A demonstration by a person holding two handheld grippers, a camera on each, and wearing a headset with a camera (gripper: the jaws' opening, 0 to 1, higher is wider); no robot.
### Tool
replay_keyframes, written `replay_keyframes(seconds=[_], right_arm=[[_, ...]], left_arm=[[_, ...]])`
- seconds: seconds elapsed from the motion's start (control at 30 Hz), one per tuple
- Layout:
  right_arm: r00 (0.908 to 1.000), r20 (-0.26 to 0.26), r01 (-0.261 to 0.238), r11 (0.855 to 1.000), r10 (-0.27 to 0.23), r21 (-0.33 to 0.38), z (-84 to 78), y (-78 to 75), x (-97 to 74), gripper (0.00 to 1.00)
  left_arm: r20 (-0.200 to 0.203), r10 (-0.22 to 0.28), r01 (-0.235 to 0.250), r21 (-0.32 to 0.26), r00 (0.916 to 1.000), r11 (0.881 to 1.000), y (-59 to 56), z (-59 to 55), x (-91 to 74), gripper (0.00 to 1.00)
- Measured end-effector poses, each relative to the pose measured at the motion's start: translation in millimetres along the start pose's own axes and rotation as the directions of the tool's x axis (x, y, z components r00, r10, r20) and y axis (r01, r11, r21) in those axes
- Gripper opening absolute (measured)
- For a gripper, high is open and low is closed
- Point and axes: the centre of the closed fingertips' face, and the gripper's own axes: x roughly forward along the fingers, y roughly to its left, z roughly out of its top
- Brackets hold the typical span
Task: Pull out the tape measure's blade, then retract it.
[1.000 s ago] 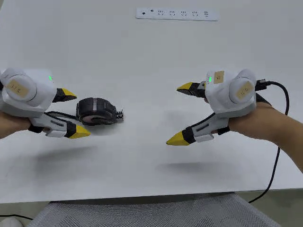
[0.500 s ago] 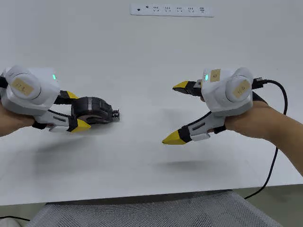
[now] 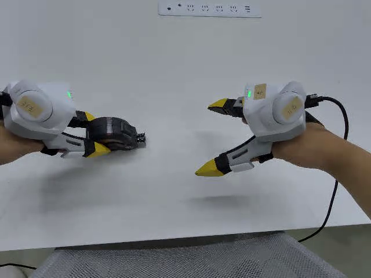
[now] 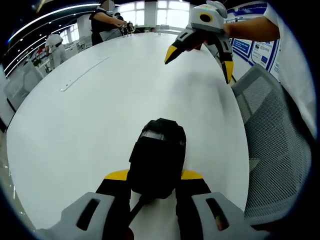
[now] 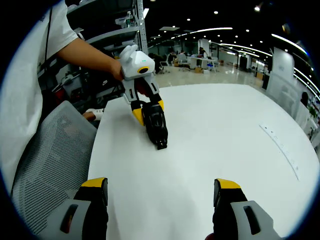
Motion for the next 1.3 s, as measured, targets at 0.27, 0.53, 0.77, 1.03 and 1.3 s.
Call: replay_keyframes(seconds=[0.27, 0.53, 0.77, 1.03, 1.3], right_arm=[[1.0, 0.008, -0.005, 1.0, 0.005, -0.01, 3.5, -2.2, 8.8, 0.84], [0.9997, 0.025, -0.005, 1.0, 0.005, -0.008, 7.1, -5.2, 25.7, 0.77], [0.9992, 0.038, -0.014, 1.0, 0.015, -0.015, 10.7, -9.2, 46.7, 0.67], [0.9987, 0.037, -0.033, 0.998, 0.035, -0.044, 14.6, -8.4, 68.0, 0.57], [0.9984, 0.027, -0.046, 0.994, 0.049, -0.102, 15.6, -4.7, 87.3, 0.44]], left_arm=[[-0.007, -0.014, 0.014, 0.03, 0.9999, 0.999, 0.1, -0.1, 0.5, 0.28], [-0.009, -0.01, 0.011, 0.103, 0.9999, 0.995, -2.2, 0.9, 0.8, 0.27], [-0.013, -0.007, 0.008, 0.1, 0.9999, 0.995, -0.7, 0.1, 1.8, 0.27], [-0.021, -0.002, 0.005, 0.1, 0.9998, 0.995, -0.7, -1.0, 2.0, 0.27], [-0.02, -0.003, 0.005, 0.098, 0.9998, 0.995, -0.8, -1.2, 2.1, 0.27]])
